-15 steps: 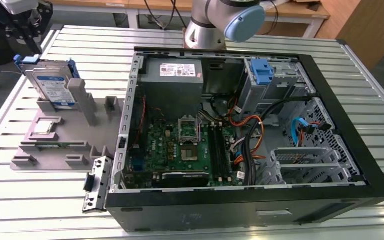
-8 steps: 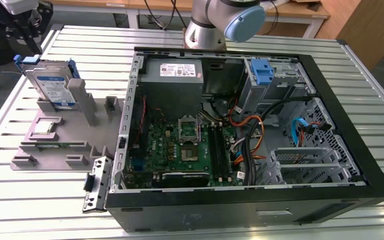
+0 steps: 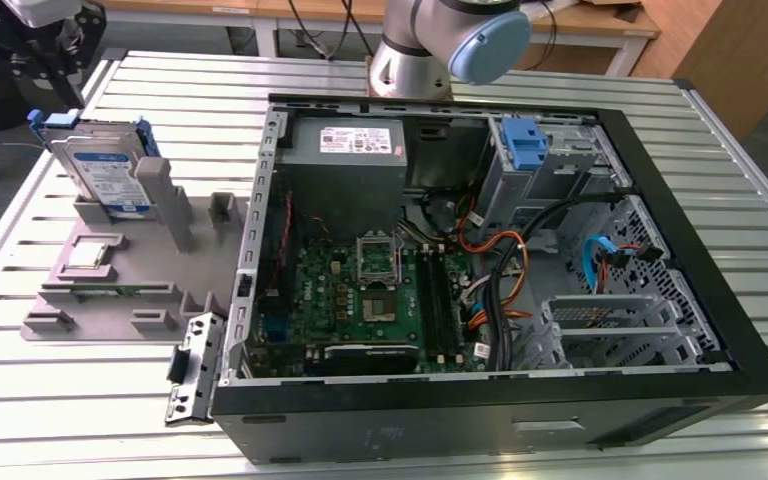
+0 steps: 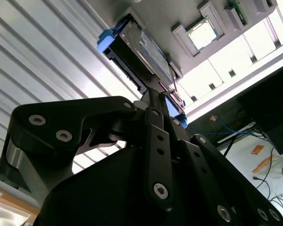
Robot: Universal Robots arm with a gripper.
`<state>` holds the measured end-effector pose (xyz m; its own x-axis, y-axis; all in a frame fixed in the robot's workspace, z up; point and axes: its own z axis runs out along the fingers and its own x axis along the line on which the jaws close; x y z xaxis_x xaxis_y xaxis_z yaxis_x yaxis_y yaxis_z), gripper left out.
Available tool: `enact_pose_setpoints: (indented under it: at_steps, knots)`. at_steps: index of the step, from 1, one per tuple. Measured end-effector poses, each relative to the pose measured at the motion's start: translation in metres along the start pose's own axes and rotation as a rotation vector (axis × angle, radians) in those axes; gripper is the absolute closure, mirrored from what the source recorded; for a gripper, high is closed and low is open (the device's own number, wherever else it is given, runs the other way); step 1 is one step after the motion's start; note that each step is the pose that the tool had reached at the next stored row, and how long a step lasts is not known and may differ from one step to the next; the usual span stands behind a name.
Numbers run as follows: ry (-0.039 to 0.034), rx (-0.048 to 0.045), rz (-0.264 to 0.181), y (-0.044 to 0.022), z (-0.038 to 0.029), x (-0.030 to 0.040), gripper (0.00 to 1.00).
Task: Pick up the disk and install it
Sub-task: 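Pick up the disk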
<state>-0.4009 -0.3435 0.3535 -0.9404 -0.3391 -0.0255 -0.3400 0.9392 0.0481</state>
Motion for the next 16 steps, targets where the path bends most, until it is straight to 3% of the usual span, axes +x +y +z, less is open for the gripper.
enact_pose_setpoints:
  at_steps: [16]
  knots:
    - [0.0129,-0.0068,-0.266,0.0,0.0,0.0,0.9]
